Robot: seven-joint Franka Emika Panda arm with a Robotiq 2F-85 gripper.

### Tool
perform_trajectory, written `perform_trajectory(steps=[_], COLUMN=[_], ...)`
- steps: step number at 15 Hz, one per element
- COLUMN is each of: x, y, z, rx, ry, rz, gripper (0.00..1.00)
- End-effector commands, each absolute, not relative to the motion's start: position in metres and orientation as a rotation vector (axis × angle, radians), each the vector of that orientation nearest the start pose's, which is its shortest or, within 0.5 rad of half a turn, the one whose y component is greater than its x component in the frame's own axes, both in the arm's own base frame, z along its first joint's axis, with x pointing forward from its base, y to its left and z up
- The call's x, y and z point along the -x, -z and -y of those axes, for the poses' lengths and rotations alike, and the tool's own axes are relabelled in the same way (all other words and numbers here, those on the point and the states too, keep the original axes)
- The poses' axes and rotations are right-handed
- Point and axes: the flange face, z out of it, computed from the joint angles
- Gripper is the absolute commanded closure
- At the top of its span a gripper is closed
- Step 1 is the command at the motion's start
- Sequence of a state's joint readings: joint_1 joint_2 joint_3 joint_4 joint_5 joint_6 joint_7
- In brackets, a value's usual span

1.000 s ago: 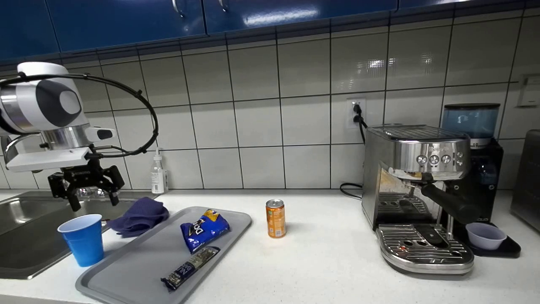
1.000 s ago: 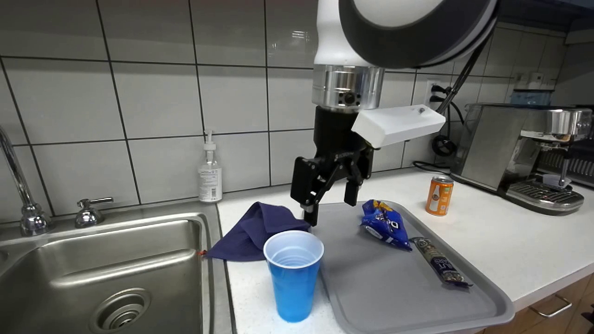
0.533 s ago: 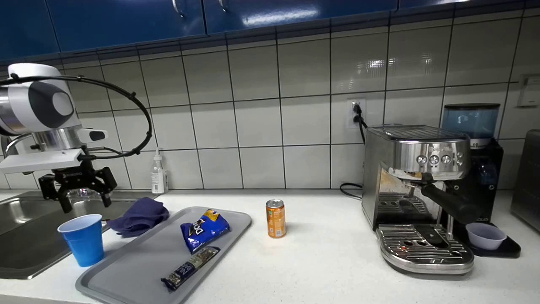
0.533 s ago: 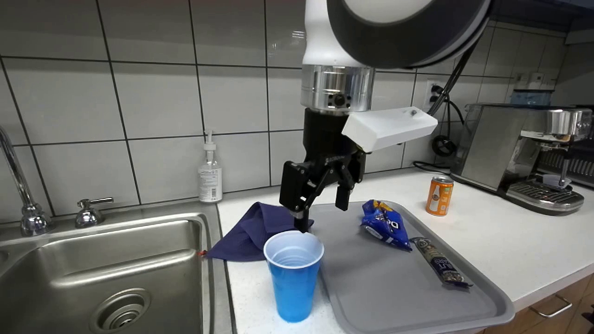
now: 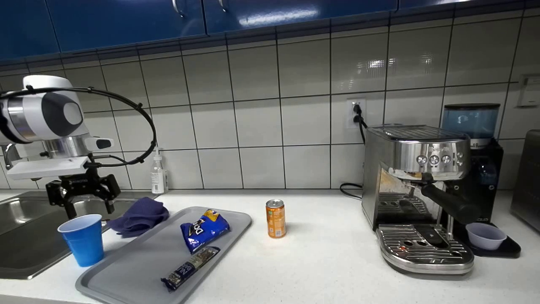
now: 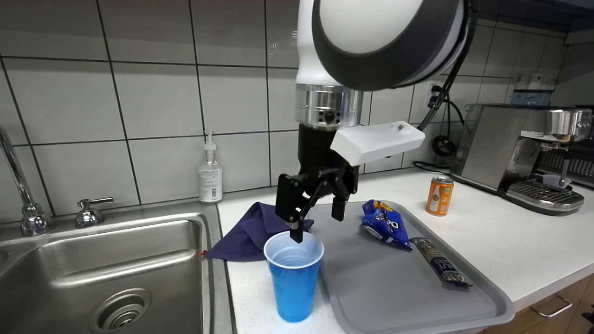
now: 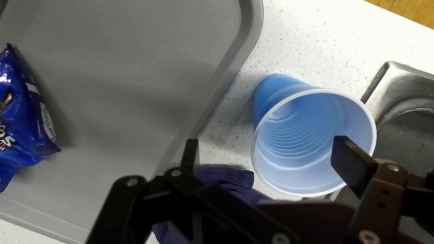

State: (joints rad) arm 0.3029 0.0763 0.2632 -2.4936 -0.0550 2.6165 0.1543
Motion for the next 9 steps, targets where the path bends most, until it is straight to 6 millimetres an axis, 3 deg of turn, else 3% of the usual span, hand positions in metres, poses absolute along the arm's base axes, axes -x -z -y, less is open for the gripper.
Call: perform_trajectory(steps=[1, 9], x=[-0.415, -0.423], y=[-0.254, -0.236], z=[-0.257, -0.255], rx=[3.062, 3.054], ry=[0.075, 0.047], rz=[0.657, 0.639], gripper=[0.0, 0.0])
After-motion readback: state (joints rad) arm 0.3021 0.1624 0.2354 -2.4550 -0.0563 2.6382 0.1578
